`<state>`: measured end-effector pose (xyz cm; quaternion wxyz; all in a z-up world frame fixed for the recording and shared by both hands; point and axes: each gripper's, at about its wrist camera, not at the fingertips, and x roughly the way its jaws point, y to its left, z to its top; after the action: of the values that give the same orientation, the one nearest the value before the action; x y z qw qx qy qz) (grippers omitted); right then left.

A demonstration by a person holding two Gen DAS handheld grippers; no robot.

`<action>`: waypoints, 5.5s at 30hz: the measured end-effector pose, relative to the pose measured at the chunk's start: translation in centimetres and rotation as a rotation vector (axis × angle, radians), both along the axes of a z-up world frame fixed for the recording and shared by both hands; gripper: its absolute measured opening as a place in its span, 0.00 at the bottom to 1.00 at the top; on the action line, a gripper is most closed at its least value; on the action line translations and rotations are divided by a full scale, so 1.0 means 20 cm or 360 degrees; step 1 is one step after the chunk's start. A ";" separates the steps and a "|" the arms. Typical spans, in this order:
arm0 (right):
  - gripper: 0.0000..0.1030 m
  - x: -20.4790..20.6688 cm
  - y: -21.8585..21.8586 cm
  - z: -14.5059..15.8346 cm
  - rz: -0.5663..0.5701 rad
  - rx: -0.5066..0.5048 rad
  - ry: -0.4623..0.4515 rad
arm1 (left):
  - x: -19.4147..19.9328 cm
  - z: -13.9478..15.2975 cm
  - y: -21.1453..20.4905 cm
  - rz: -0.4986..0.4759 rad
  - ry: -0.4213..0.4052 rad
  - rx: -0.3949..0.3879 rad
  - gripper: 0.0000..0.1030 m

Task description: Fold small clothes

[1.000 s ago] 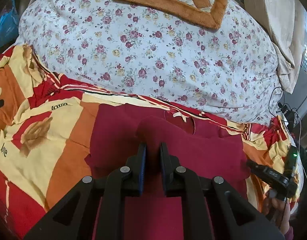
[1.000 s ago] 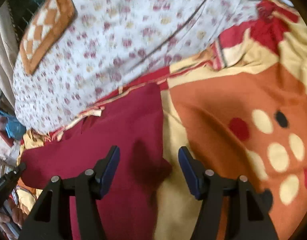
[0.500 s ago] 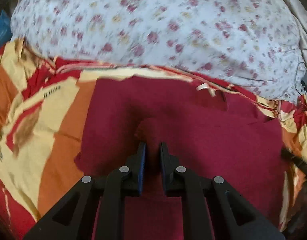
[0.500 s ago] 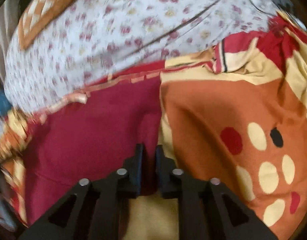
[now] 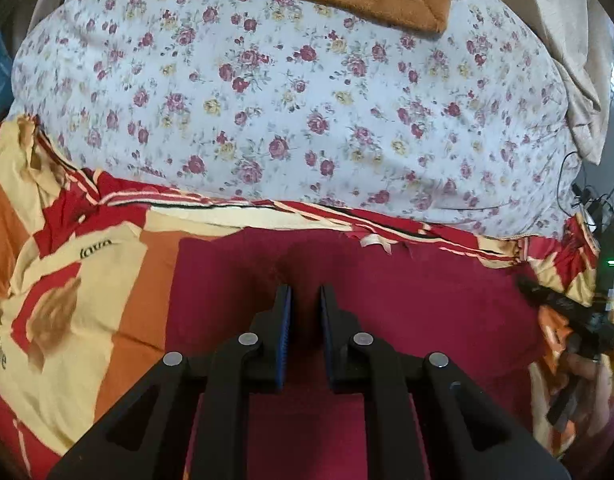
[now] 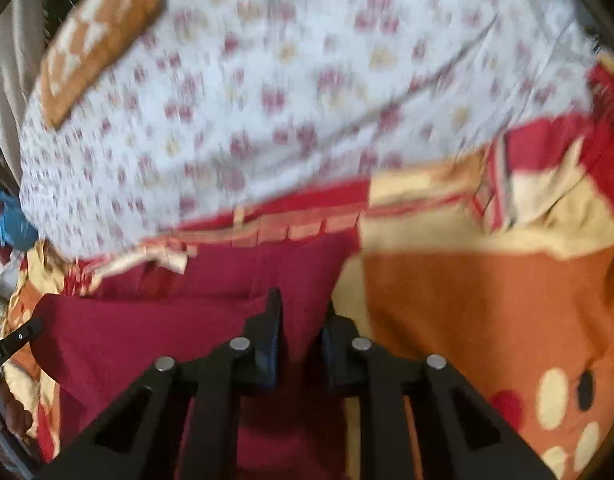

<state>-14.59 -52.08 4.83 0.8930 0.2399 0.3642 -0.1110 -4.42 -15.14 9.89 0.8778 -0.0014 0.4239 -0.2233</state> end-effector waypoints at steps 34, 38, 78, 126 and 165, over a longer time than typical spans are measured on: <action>0.40 -0.20 0.26 -0.03 0.0211 -0.0203 0.0364 | 0.04 -0.33 -0.05 0.0105 0.0096 0.0271 0.19; 0.40 -0.22 0.29 -0.01 0.0194 -0.0257 0.0375 | 0.01 -0.32 -0.04 0.0088 0.0094 0.0281 0.21; 0.52 -0.49 0.35 0.02 0.0181 -0.0167 0.0361 | -0.43 -0.32 0.03 -0.0027 -0.0019 0.0391 0.68; 0.50 -1.09 0.62 -0.04 0.0528 0.0220 0.0440 | -1.00 -0.30 0.70 0.0092 0.0322 0.0133 0.68; 0.08 -1.28 0.85 0.04 0.0860 0.0380 0.0280 | -1.18 -0.22 0.77 -0.0117 0.0463 0.0067 0.00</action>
<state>-40.28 -35.16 5.57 0.8207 0.2270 0.5013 0.1537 -27.99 0.33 5.56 0.7982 0.0002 0.5509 -0.2437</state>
